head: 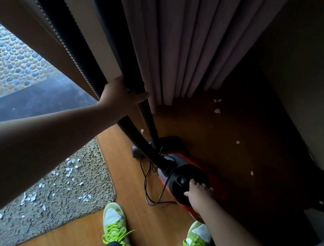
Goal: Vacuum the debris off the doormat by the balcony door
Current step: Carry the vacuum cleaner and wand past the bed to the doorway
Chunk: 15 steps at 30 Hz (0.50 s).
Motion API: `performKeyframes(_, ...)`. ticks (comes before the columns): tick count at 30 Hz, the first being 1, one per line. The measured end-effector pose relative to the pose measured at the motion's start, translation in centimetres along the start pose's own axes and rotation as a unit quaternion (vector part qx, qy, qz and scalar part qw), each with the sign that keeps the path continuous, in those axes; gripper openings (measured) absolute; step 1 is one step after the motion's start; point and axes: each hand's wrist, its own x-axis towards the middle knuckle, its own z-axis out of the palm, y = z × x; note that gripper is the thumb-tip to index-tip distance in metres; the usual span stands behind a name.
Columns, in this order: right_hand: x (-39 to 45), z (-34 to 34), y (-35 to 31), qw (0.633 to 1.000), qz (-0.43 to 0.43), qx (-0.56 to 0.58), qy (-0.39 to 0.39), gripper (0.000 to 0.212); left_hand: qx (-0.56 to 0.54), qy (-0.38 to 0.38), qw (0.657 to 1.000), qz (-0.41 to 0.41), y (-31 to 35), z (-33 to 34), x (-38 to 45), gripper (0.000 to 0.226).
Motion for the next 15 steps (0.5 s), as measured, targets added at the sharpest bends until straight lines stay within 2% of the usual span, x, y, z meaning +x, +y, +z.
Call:
performKeyframes(6,-0.4,0.9,0.3,0.999,0.020,0.049,0.007,0.062,0.005,-0.006,1.000,0.004,0.0,0.2,0.2,0.048)
performKeyframes(11,-0.9,2.1,-0.3,0.992,0.035,0.076,0.098,0.065,0.048,0.001,0.999,0.010,0.3,0.2,0.5,0.049)
performKeyframes(13,-1.1,2.7,-0.9,0.989,0.027,0.083,0.120,0.068,0.047,0.003,0.999,0.005,0.1,0.2,0.5,0.048)
performKeyframes(15,-1.4,2.9,-1.5,0.979,0.008,0.098,0.177,0.069,0.040,0.001,0.999,0.000,0.0,0.2,0.6,0.049)
